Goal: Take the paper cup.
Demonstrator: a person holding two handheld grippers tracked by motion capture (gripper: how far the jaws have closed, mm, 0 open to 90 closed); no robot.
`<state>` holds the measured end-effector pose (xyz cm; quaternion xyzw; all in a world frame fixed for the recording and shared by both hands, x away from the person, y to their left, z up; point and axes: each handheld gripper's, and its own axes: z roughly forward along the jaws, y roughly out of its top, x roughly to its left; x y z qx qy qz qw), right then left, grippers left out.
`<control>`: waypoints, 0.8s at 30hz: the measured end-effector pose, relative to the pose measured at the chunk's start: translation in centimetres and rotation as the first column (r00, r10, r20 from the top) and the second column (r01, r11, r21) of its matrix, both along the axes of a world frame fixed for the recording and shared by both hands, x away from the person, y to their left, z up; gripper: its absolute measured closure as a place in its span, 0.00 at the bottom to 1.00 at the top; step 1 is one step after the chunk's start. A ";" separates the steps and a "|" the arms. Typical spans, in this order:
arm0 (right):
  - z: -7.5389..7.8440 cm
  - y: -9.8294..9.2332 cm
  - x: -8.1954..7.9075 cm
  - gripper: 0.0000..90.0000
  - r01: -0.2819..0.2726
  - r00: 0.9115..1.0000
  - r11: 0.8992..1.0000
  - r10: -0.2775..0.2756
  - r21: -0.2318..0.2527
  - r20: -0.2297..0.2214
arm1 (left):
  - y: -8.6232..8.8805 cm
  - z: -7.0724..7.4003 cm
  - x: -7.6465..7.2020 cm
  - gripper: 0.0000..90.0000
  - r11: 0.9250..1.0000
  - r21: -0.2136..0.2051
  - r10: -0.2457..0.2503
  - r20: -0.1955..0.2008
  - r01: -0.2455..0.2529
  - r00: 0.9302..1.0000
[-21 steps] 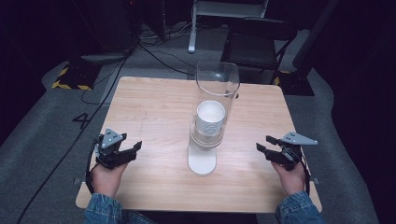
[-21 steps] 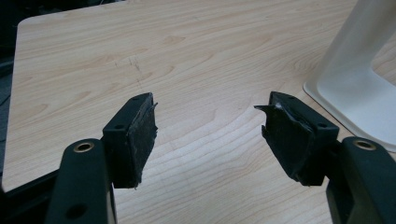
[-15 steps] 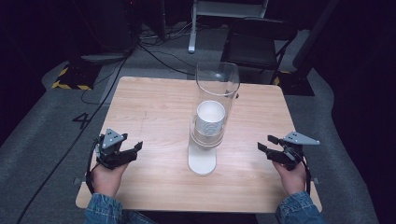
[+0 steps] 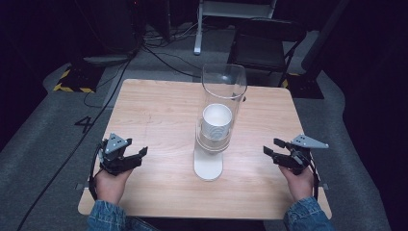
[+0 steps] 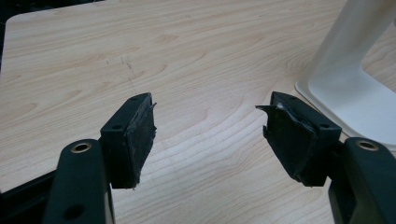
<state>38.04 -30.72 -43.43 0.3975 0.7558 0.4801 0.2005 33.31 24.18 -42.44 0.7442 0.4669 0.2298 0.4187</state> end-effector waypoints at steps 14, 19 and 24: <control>0.6 3.9 0.2 0.41 -0.113 0.994 0.994 0.113 -0.004 0.014 | 0.4 0.0 -0.3 0.36 1.000 -0.024 0.010 -0.004 -0.010 1.000; 0.7 5.5 0.2 0.39 -0.157 0.988 0.988 0.157 0.004 0.008 | 0.4 -0.1 -0.2 0.36 1.000 -0.029 0.009 -0.005 -0.009 1.000; 0.8 7.1 0.0 0.34 -0.201 0.979 0.980 0.201 -0.003 0.016 | 0.3 -0.2 -0.1 0.36 1.000 -0.024 0.008 -0.007 -0.008 1.000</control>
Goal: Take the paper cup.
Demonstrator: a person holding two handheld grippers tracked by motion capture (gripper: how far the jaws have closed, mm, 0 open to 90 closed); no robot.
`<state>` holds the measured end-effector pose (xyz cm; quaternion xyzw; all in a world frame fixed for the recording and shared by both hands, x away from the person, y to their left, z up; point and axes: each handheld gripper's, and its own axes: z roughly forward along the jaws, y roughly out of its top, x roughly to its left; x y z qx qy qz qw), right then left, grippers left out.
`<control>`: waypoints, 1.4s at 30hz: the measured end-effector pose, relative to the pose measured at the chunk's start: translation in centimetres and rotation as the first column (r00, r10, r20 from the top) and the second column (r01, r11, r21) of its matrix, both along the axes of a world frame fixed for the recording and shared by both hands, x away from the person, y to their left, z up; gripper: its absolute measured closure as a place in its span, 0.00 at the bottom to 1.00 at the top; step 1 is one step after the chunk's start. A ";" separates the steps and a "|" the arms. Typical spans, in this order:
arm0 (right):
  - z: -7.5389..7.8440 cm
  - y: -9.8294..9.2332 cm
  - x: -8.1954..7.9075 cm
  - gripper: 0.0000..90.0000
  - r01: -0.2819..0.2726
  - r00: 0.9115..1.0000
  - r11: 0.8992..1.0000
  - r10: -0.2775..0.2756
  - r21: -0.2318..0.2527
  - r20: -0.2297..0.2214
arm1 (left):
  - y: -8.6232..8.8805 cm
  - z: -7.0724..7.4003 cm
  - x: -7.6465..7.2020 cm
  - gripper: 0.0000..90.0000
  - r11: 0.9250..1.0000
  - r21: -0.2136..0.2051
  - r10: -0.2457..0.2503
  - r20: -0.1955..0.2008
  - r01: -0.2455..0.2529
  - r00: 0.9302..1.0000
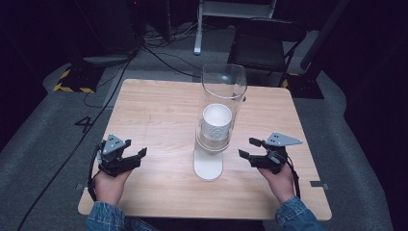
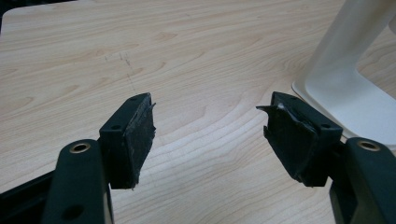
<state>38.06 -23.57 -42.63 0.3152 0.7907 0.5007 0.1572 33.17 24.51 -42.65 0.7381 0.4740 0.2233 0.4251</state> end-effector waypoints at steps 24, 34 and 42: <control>-0.6 7.4 0.1 0.22 -0.171 0.985 0.985 0.171 0.012 0.002 | -0.3 -0.2 -0.1 0.35 1.000 -0.006 -0.002 -0.005 0.002 1.000; -1.2 9.3 0.9 0.21 -0.162 0.987 0.986 0.161 0.047 0.028 | -0.3 -0.5 -0.6 0.33 1.000 -0.001 -0.007 -0.005 0.007 1.000; -1.4 9.6 1.3 0.26 -0.148 0.988 0.983 0.141 0.111 0.071 | 0.0 -0.8 -0.6 0.34 1.000 -0.007 0.002 -0.019 -0.002 1.000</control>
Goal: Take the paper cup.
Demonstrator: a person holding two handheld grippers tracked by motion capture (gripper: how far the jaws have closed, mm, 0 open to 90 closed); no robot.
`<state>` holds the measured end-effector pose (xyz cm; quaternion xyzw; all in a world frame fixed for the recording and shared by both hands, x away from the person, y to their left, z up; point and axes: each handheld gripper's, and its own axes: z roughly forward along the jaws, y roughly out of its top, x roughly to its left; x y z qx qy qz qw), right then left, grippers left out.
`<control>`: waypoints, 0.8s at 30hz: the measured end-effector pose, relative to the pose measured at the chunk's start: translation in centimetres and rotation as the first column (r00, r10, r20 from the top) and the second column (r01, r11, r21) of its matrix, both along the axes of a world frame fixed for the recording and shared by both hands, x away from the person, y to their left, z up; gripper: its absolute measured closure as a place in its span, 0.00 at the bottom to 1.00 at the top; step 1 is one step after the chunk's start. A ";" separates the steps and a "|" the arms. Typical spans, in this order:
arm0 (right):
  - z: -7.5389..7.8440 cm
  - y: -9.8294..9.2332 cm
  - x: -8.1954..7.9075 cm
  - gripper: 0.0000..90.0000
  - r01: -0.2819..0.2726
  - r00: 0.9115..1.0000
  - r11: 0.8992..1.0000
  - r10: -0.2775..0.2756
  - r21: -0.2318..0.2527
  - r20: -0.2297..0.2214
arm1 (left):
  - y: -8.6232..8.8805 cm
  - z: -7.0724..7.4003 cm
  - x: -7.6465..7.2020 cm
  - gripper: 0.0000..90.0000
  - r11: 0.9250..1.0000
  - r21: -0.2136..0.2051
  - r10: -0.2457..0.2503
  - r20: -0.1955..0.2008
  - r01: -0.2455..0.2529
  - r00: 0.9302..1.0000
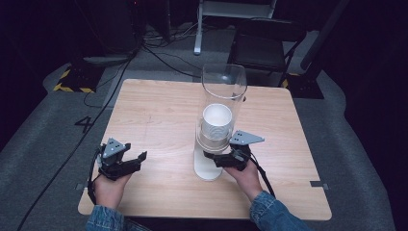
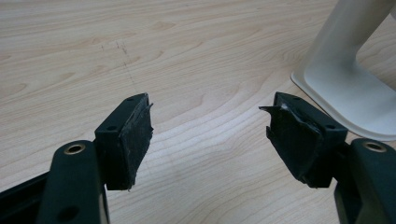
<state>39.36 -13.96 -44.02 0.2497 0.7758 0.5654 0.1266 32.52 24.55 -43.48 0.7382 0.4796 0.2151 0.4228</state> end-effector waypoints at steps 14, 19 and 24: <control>0.0 0.1 0.0 0.36 -0.031 0.998 0.999 0.032 -0.023 0.048 | 0.0 -0.1 0.1 0.34 1.000 -0.001 -0.006 -0.009 0.006 1.000; -0.1 -0.1 0.1 0.36 -0.032 0.996 0.999 0.035 -0.041 0.087 | 0.0 -0.1 0.0 0.34 1.000 -0.007 -0.003 -0.008 0.003 1.000; -0.3 -0.3 0.2 0.36 -0.028 0.991 0.998 0.036 -0.061 0.128 | 0.1 -0.1 0.0 0.34 1.000 -0.009 -0.002 -0.009 0.002 1.000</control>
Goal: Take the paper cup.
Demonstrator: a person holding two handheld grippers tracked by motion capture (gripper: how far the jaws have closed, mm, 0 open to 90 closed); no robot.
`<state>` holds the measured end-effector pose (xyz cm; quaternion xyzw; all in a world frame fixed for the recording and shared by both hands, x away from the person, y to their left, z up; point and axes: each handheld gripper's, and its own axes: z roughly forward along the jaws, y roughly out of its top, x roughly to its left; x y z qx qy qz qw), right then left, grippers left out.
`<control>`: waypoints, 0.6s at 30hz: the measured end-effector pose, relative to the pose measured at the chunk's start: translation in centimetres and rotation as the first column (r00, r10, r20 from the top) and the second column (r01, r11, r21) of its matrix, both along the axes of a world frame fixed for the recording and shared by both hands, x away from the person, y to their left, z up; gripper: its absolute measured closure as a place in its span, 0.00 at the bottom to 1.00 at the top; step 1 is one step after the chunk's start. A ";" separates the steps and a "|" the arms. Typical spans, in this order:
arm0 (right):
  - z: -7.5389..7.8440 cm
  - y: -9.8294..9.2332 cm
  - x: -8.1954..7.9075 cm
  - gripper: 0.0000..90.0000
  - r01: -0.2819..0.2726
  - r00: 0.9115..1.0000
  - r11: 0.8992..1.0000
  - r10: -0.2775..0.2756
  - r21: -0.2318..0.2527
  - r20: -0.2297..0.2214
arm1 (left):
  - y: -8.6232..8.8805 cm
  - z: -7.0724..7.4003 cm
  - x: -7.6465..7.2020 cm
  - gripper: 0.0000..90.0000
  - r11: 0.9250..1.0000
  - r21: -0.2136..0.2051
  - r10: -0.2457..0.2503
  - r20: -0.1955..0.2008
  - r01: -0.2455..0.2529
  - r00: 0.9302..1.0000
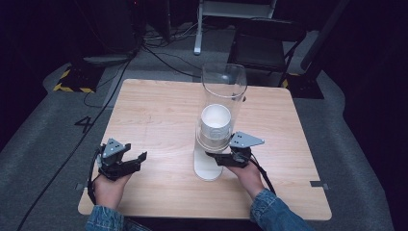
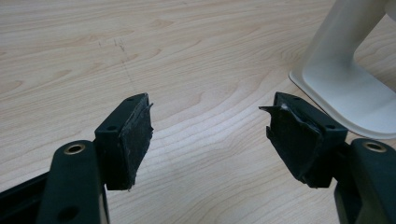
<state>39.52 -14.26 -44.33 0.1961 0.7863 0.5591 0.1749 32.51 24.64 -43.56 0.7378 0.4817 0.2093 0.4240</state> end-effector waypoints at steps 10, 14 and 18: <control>-0.1 0.0 -0.1 0.37 0.000 1.000 1.000 0.001 0.014 -0.012 | 0.0 -0.1 0.0 0.34 1.000 -0.002 0.000 -0.005 0.000 1.000; -0.1 0.1 -0.1 0.37 0.000 1.000 1.000 0.000 0.017 -0.024 | 0.1 -0.2 0.2 0.34 1.000 -0.002 0.004 -0.011 -0.004 1.000; -0.2 0.2 -0.2 0.37 0.000 0.999 1.000 0.001 0.025 -0.037 | 0.1 -0.3 0.2 0.34 1.000 -0.008 0.003 -0.014 -0.003 1.000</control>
